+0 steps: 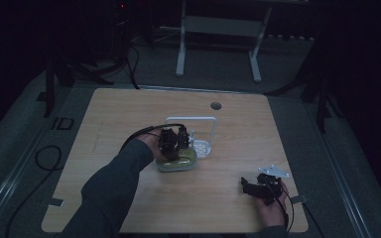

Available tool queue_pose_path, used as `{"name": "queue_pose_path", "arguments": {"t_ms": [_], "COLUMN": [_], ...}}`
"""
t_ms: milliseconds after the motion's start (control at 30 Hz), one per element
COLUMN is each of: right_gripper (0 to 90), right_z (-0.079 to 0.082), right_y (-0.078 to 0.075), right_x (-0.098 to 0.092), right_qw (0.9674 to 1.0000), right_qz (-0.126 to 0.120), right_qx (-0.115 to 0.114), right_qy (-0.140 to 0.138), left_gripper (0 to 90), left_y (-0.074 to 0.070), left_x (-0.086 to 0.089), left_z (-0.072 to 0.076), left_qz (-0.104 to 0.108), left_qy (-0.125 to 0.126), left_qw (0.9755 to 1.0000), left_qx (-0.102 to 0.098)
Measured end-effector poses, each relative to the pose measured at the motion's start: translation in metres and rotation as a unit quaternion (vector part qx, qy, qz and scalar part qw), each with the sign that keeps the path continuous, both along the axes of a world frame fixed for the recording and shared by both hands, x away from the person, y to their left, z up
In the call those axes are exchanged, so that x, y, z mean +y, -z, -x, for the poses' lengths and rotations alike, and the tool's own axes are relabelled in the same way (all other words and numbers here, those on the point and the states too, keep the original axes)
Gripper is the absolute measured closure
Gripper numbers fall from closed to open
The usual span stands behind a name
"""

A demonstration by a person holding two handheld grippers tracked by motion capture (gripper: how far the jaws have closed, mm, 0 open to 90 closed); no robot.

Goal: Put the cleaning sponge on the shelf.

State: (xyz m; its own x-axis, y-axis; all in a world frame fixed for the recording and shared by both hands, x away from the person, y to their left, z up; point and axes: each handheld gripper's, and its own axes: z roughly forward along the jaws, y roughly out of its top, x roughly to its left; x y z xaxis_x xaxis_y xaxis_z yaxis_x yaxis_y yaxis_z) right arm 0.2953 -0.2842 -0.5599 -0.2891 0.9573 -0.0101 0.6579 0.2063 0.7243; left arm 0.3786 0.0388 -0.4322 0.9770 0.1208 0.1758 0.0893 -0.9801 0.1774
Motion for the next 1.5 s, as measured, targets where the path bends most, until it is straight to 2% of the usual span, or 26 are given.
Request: {"name": "queue_pose_path", "arguments": {"t_ms": [267, 467, 567, 1033, 1267, 1367, 1500], "right_gripper": [13.1, 13.1, 13.0, 13.1, 13.1, 13.1, 13.0], "right_z": [0.000, 0.000, 0.000, 0.000, 0.000, 0.000, 0.000], "right_y": [0.000, 0.000, 0.000, 0.000, 0.000, 0.000, 0.000], "right_x": [0.000, 0.000, 0.000, 0.000, 0.000, 0.000, 0.000], "right_qw": [1.0000, 1.0000, 1.0000, 1.0000, 1.0000, 1.0000, 1.0000], "right_qz": [-0.001, -0.001, -0.001, -0.001, 0.000, 0.000, 0.000], "right_qx": [0.001, 0.001, 0.001, 0.001, 0.000, 0.000, 0.000], "right_qy": [0.001, 0.001, 0.001, 0.001, 0.000, 0.000, 0.000], "left_gripper": [71.6, 71.6, 71.6, 71.6, 71.6, 71.6, 71.6], "left_y": [0.002, 0.003, 0.003, 0.003, 0.003, 0.004, 0.005], "left_x": [-0.003, -0.009, -0.012, -0.015, -0.022, -0.024, -0.027], "left_z": [-0.005, -0.009, -0.010, -0.018, -0.021, -0.022, -0.024], "left_qz": [-0.006, -0.006, -0.007, 0.004, 0.007, 0.008, 0.006], "left_qy": [0.014, 0.015, 0.020, 0.019, 0.029, 0.032, 0.042], "left_qw": [0.9999, 0.9999, 0.9998, 0.9997, 0.9995, 0.9993, 0.9984], "left_qx": [-0.002, 0.002, -0.003, -0.011, -0.014, -0.018, -0.037]}}
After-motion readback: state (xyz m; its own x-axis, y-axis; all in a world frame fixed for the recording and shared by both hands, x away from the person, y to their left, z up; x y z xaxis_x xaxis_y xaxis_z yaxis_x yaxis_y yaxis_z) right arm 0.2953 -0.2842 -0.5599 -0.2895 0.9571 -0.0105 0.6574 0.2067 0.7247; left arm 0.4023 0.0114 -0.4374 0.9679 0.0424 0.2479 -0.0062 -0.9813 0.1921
